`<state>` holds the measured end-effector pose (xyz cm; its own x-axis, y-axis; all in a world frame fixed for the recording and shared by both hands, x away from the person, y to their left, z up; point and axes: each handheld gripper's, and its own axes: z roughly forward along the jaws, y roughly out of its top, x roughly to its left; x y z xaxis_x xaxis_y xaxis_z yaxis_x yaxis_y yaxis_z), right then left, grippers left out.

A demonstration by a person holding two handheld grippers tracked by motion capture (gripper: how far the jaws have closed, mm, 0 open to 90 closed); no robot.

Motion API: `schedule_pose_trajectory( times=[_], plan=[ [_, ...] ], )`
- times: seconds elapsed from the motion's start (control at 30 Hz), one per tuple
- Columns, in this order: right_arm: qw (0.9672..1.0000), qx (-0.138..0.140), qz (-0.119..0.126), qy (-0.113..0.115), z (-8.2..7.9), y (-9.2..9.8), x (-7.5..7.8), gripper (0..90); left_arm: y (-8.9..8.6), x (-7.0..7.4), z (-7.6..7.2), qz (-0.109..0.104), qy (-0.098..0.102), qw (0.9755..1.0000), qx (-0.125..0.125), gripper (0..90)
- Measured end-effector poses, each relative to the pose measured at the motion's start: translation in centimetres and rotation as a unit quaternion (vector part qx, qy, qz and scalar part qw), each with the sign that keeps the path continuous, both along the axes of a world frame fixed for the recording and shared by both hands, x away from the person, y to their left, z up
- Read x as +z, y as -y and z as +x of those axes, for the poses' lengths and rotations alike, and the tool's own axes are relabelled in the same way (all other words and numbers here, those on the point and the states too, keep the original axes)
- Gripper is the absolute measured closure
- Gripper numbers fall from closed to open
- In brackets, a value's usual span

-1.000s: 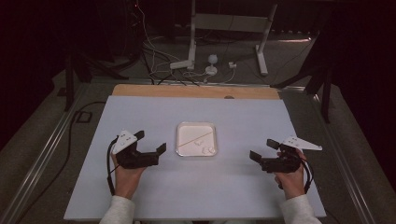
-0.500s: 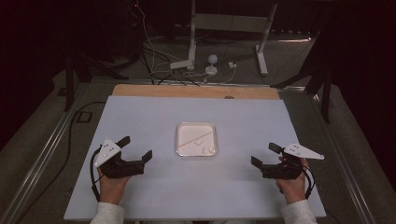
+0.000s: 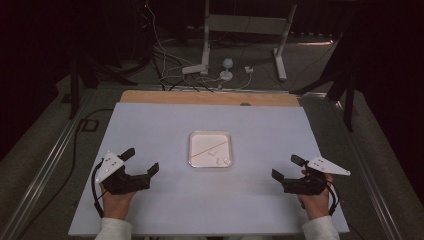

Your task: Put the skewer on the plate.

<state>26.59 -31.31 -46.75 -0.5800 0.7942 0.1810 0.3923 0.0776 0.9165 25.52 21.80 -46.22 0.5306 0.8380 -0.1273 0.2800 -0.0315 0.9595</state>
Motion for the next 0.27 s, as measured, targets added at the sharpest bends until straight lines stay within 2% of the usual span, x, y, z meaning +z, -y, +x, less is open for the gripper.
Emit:
schedule_pose_trajectory(
  times=[0.27],
  plan=[
    [1.0, 0.003, 0.001, -0.003, 0.06, -0.17, -0.16, 0.0, -0.41, -0.3, 0.03, 0.001, -0.008, 0.9999, 0.014, 1.0]
  ],
)
